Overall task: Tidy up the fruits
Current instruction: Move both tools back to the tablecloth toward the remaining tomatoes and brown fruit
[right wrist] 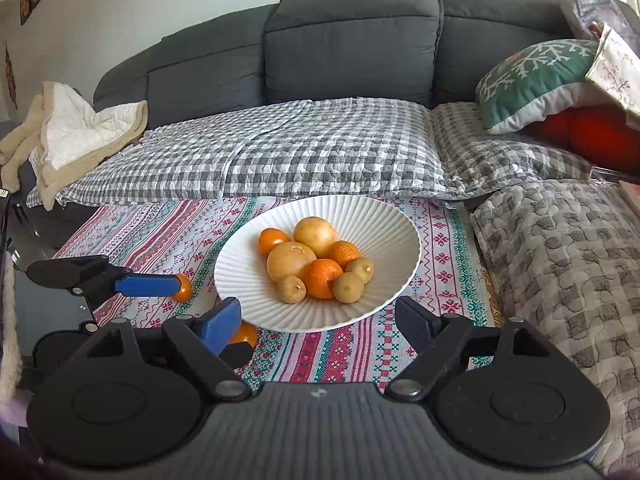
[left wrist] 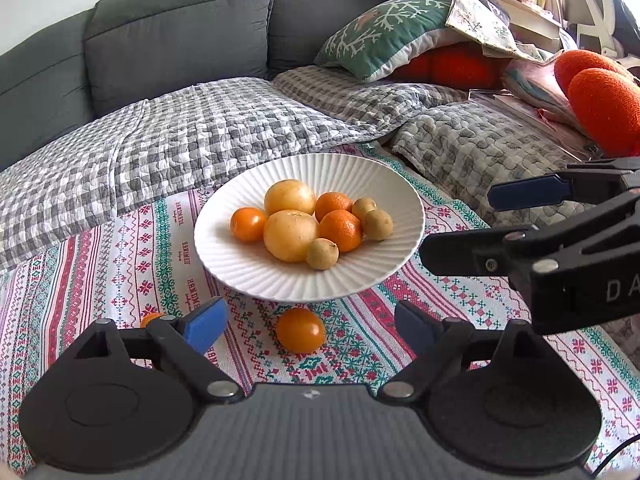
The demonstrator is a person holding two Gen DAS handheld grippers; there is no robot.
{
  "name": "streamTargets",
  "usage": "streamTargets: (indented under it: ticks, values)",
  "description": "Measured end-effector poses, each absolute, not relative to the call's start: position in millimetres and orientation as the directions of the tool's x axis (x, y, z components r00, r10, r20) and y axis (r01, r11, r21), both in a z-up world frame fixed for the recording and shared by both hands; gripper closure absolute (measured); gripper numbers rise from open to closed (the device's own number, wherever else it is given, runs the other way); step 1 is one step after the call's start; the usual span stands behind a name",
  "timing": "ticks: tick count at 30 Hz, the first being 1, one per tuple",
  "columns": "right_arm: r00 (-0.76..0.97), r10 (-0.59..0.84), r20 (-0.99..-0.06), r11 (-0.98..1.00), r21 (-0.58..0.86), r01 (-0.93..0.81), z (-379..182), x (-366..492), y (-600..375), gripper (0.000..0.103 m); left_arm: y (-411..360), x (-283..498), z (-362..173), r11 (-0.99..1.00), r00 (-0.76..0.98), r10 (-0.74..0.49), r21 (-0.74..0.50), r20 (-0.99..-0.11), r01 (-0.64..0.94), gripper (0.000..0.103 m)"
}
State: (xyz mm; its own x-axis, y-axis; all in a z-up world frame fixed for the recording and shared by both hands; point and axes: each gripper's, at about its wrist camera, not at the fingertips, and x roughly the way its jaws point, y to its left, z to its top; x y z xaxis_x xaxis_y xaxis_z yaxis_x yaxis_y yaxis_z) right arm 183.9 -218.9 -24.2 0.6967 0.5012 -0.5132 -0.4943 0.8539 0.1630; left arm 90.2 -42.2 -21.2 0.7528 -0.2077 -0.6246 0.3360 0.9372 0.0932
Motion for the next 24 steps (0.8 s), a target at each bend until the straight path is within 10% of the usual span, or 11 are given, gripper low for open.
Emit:
streamTargets:
  ticks: [24]
  values:
    - [0.675,0.532,-0.511,0.803,0.052,-0.594,-46.7,136.5,-196.4,0.0,38.2,56.4,-41.2,0.952,0.744,-0.157,0.102,-0.649,0.29,0.007]
